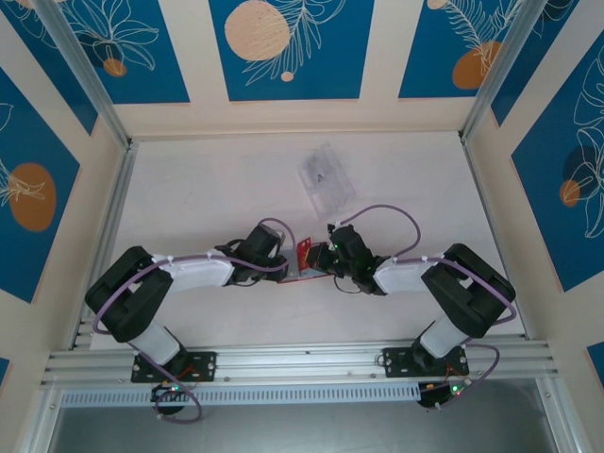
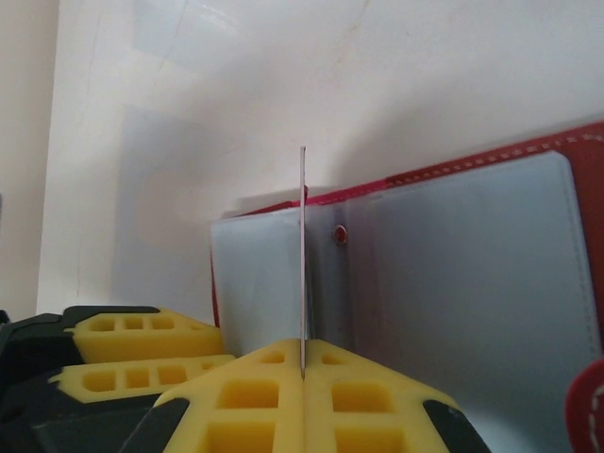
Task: Put the credit cards into the card holder
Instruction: Insert the credit card into the card slot.
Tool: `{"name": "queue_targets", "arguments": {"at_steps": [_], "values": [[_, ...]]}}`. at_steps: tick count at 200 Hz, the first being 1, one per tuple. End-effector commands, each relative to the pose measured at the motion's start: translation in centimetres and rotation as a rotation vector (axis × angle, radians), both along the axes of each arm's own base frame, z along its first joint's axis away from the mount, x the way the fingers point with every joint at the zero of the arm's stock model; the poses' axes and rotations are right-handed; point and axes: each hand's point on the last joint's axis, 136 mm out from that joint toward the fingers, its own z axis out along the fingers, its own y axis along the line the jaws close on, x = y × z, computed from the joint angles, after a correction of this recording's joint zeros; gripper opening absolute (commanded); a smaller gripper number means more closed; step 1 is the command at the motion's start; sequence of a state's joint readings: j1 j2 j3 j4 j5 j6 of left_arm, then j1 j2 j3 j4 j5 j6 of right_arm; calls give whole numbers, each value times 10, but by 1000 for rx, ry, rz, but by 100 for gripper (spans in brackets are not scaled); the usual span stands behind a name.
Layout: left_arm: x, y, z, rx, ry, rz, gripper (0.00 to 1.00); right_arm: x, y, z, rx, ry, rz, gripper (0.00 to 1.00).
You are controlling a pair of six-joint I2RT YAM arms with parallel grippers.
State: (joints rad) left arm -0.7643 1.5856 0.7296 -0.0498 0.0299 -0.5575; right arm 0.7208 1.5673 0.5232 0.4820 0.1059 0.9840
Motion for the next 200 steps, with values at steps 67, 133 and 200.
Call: {"name": "queue_targets", "arguments": {"at_steps": [67,133,200], "values": [[-22,11,-15,76,76,-45,22,-4,-7,-22,45,74,-104,0],[-24,13,-18,78,80,-42,22,-10,-6,-26,63,98,-116,0],[-24,14,-15,73,75,-40,22,-17,-2,-20,127,77,-105,0]]}}
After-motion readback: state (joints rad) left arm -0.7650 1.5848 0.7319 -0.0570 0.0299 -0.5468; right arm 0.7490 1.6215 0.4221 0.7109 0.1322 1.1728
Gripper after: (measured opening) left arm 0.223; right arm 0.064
